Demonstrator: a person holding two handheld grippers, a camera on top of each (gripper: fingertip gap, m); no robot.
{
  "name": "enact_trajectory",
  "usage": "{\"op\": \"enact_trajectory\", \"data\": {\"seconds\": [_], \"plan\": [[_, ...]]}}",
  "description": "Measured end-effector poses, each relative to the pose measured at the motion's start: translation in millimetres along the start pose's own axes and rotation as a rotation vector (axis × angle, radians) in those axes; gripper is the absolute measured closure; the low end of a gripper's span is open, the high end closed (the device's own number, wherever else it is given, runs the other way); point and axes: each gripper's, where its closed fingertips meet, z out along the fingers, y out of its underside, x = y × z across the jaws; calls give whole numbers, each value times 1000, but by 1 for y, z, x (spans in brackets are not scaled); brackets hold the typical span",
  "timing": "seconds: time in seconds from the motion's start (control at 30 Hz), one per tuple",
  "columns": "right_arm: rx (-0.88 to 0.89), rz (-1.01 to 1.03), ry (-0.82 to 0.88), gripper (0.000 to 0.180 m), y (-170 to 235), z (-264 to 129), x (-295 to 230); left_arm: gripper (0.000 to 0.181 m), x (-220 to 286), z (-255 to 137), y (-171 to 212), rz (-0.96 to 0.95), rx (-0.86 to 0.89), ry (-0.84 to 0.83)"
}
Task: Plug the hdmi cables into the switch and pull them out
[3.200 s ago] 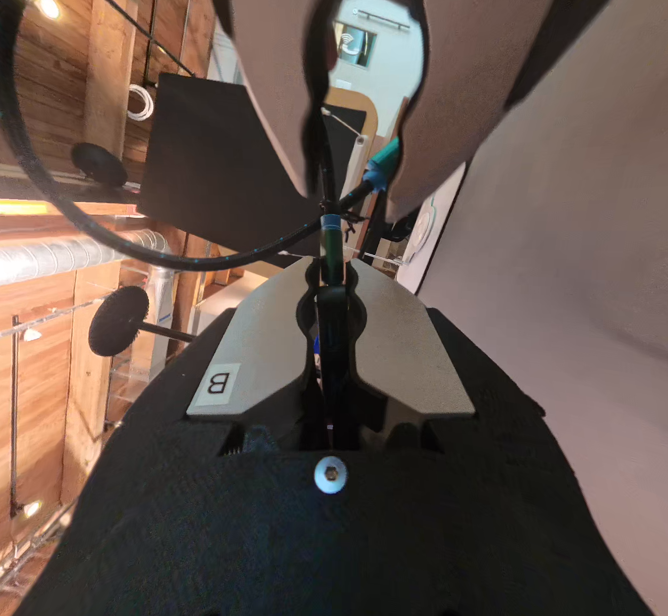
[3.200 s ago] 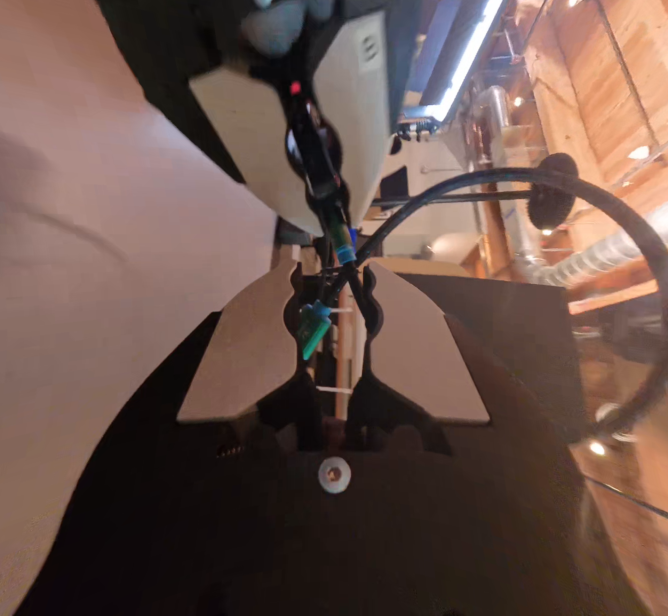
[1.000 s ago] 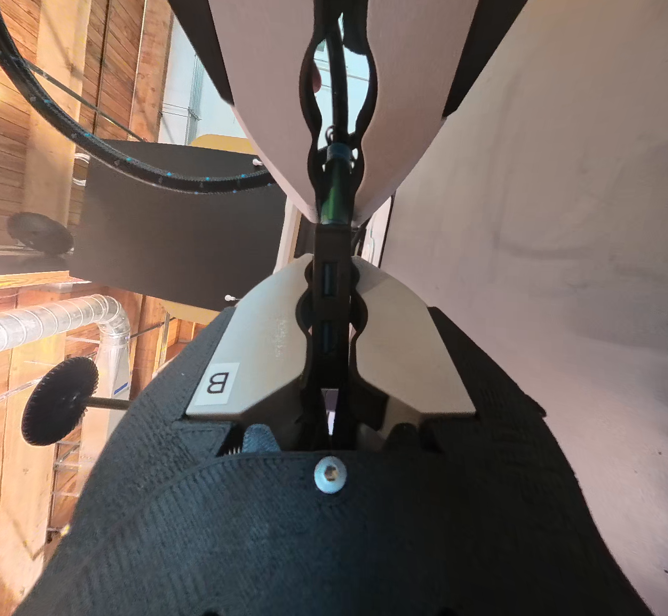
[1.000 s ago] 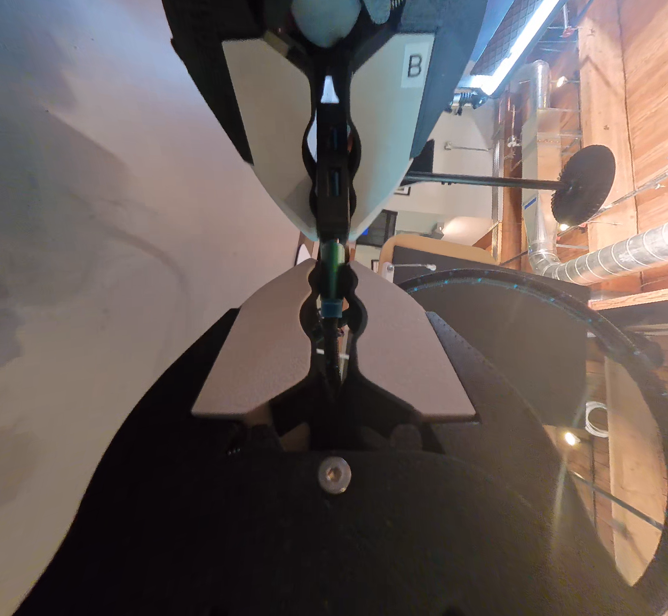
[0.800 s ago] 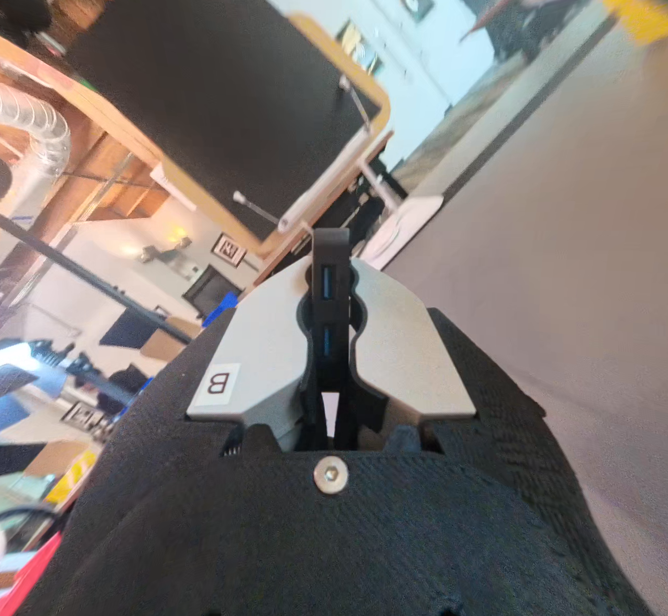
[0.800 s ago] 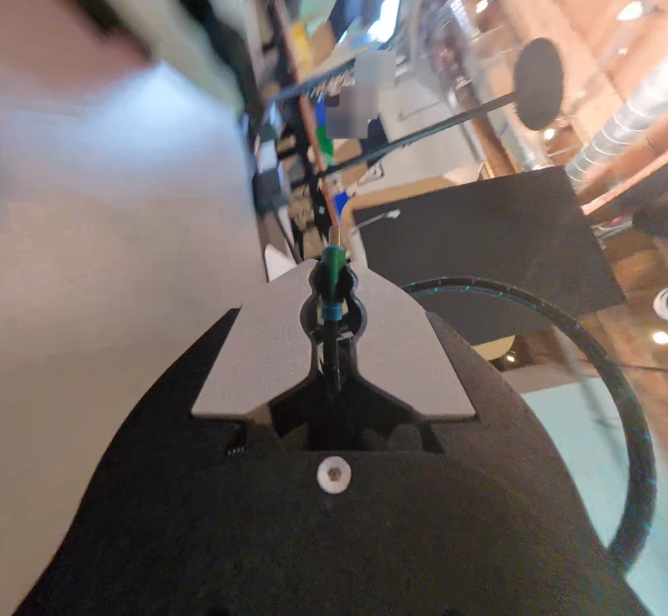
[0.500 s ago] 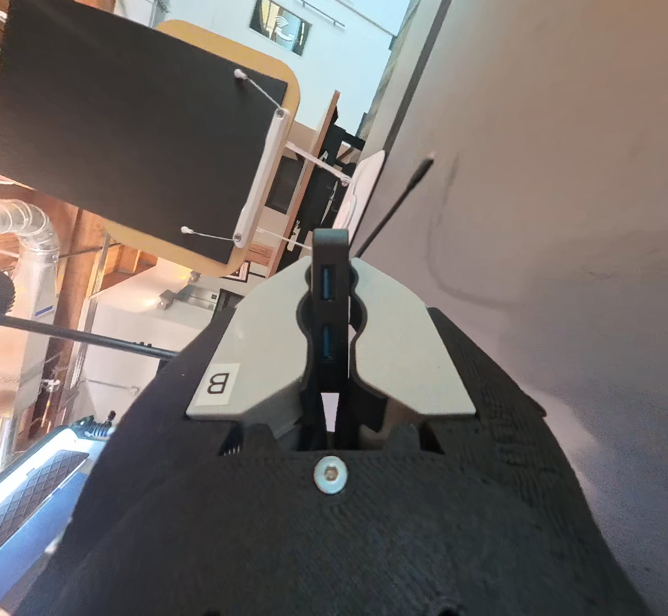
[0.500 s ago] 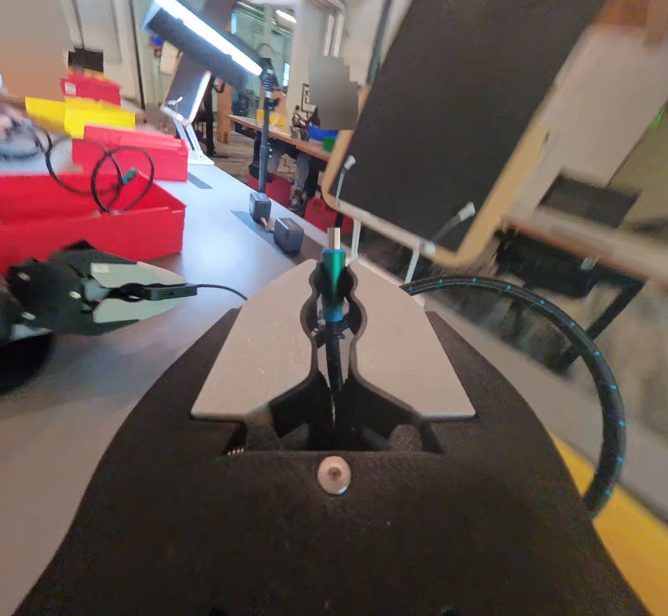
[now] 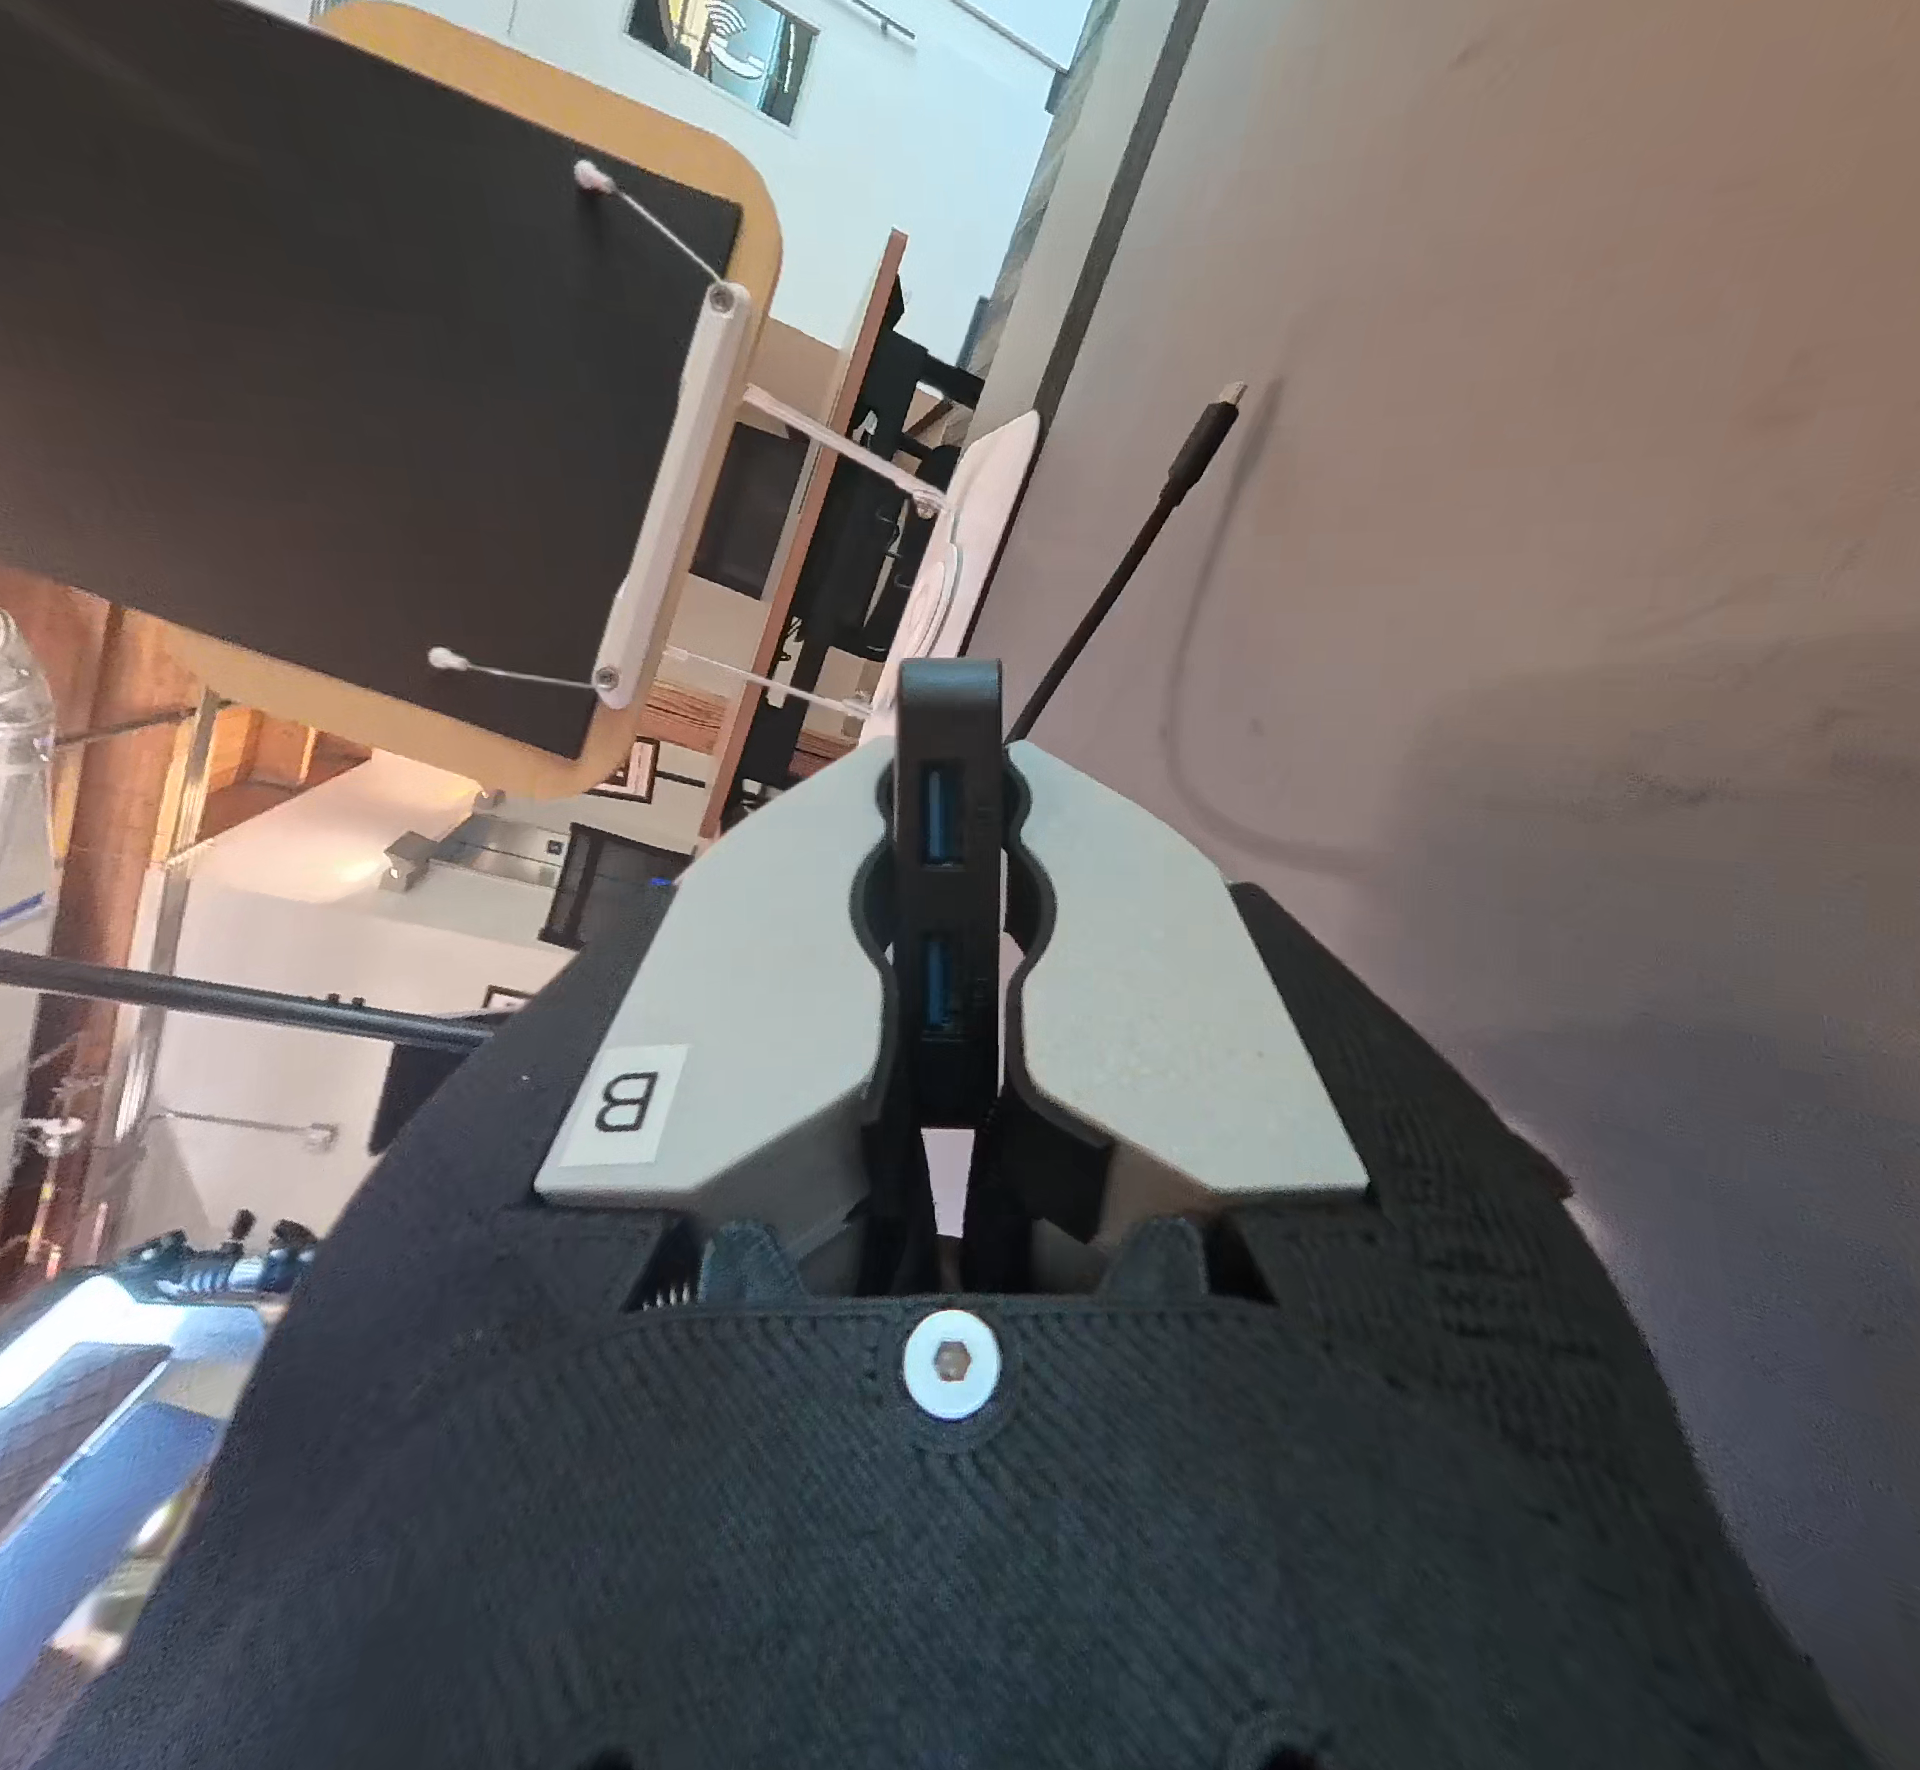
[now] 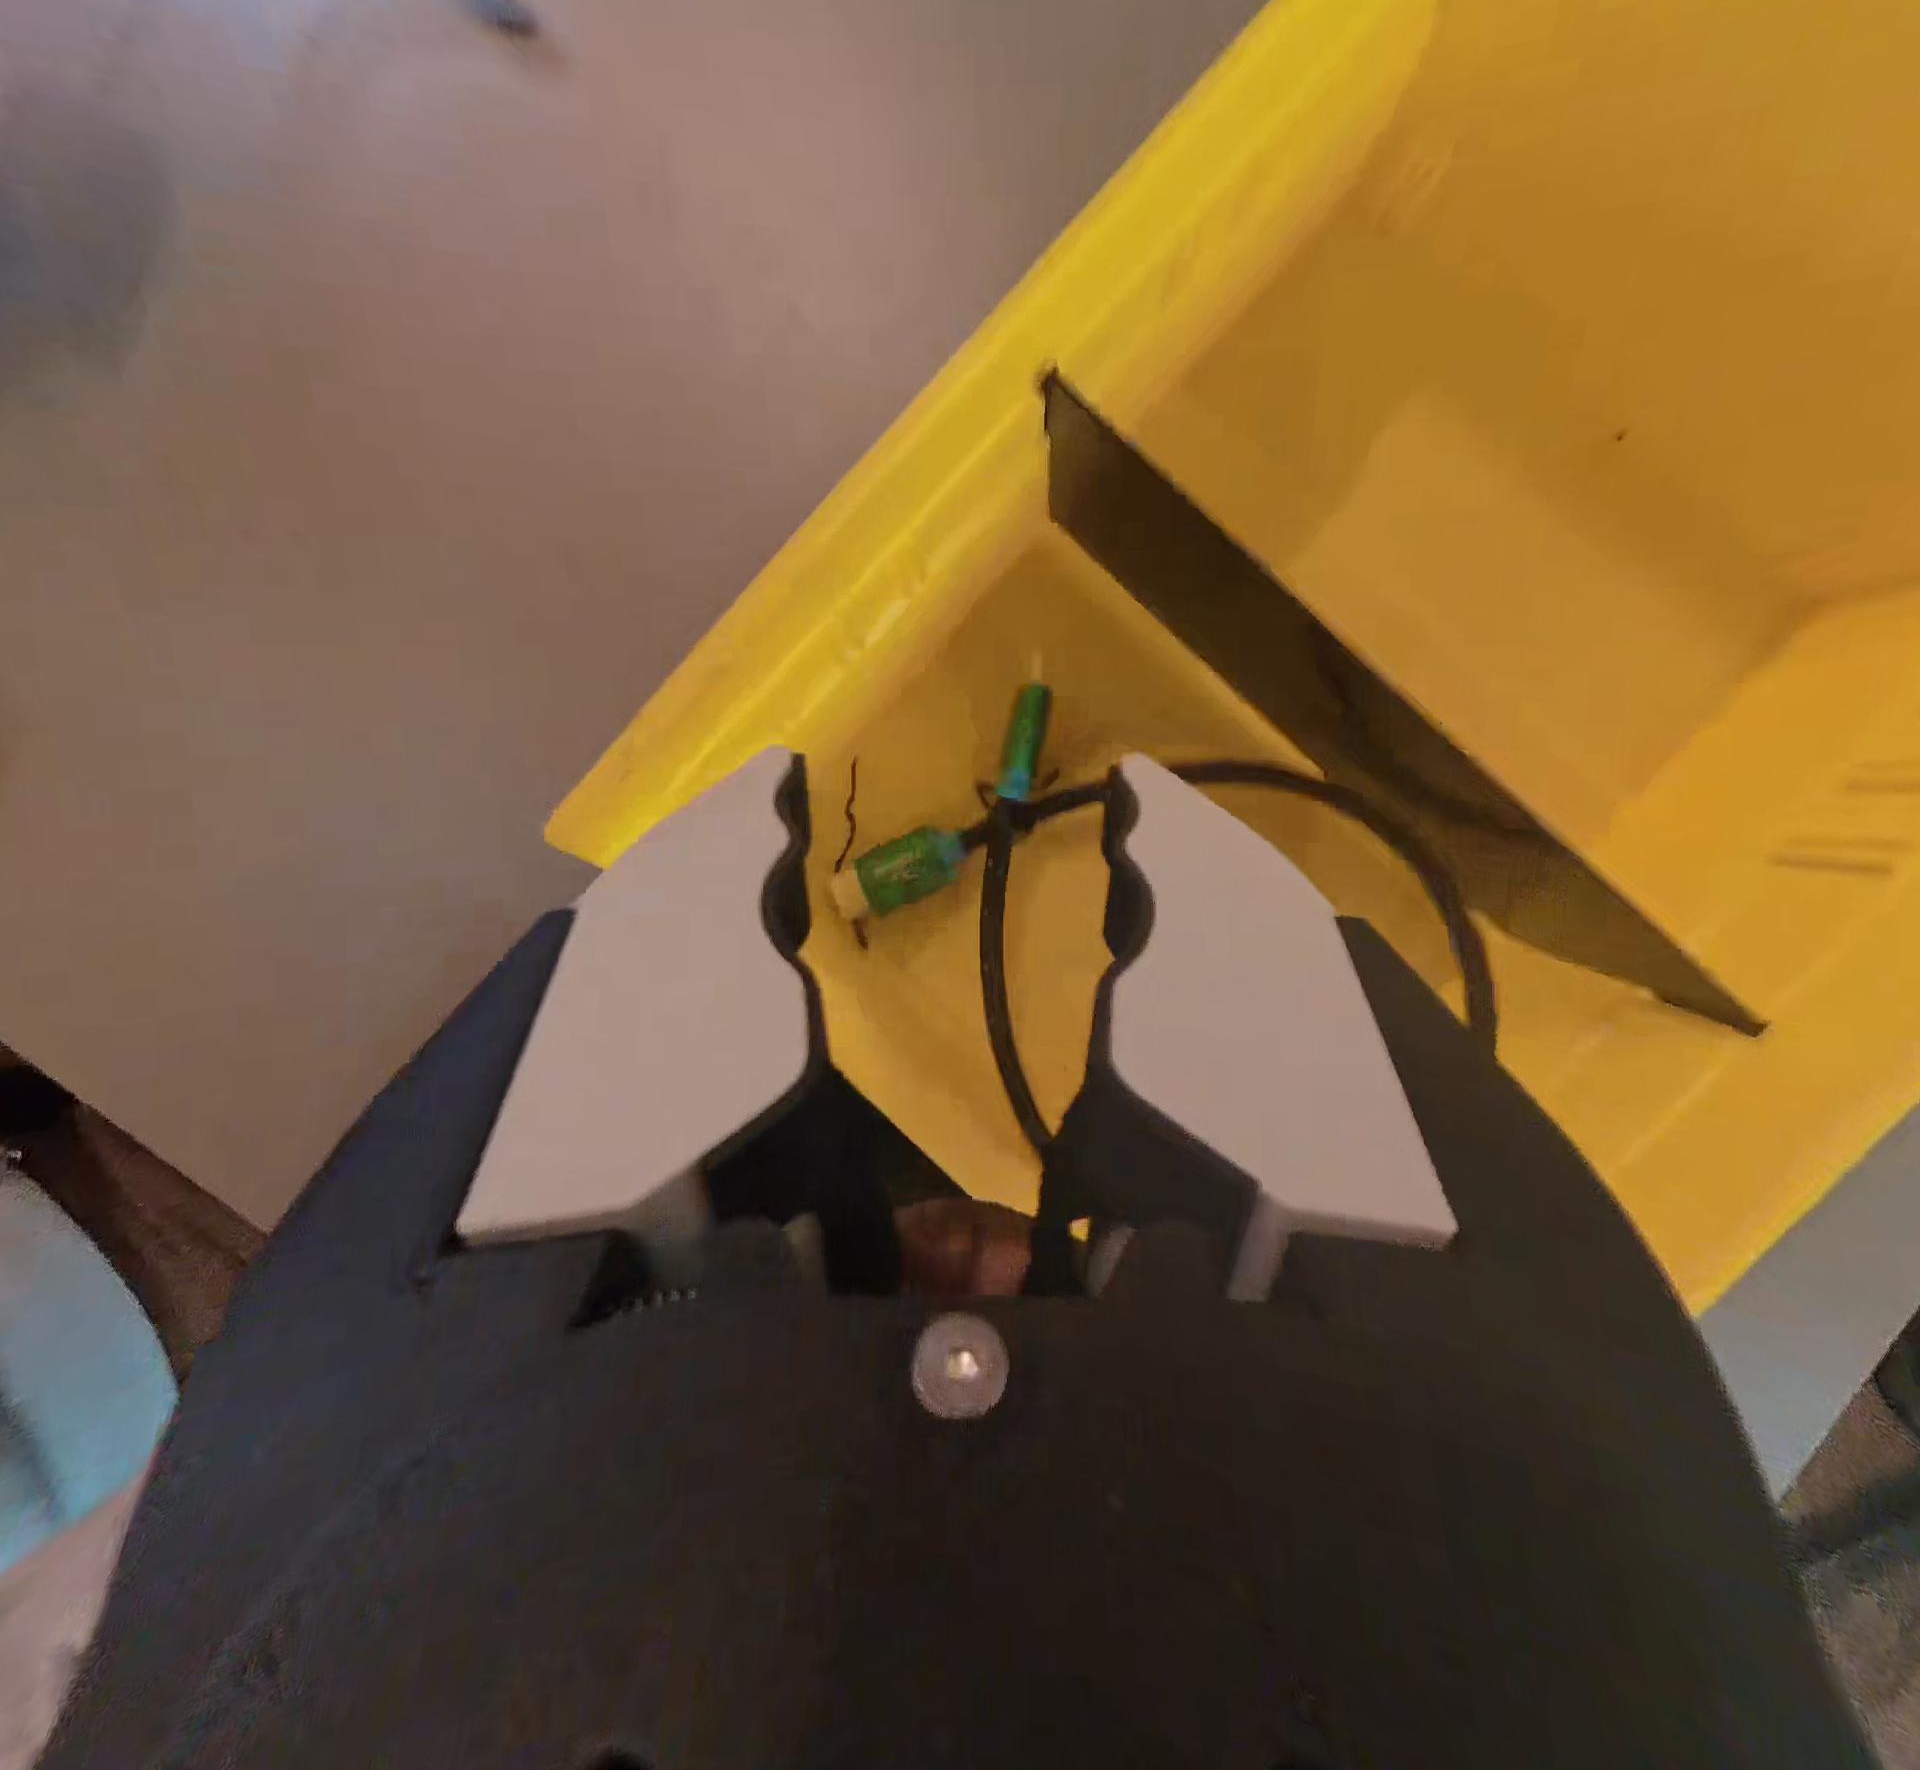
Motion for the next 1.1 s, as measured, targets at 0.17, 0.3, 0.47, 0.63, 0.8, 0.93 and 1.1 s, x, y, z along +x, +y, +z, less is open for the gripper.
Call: {"op": "enact_trajectory", "data": {"seconds": [0.17, 0.3, 0.47, 0.63, 0.8, 0.93, 1.1], "plan": [[487, -274, 87, 114, -89, -36, -27, 166, -10, -6, -13, -215, 116, 17], [1158, -597, -177, 90, -152, -71, -138, 166, -22, -21, -38, -593, 347, 146], [1206, -603, -578, 34, -156, -33, -222, 167, -26, -45, -62, -985, 621, 444], [1290, -427, -769, 34, -158, -24, -240, 167, -44, -56, -64, -1139, 762, 464], [1226, -163, -953, 35, -161, 5, -240, 167, -72, -77, -66, -1334, 1006, 489], [1093, -111, -1016, 90, -152, 50, -270, 167, -73, -83, -72, -1390, 1078, 539], [1086, -131, -1078, 145, -143, 64, -308, 168, -56, -86, -89, -1352, 1079, 671]]}}
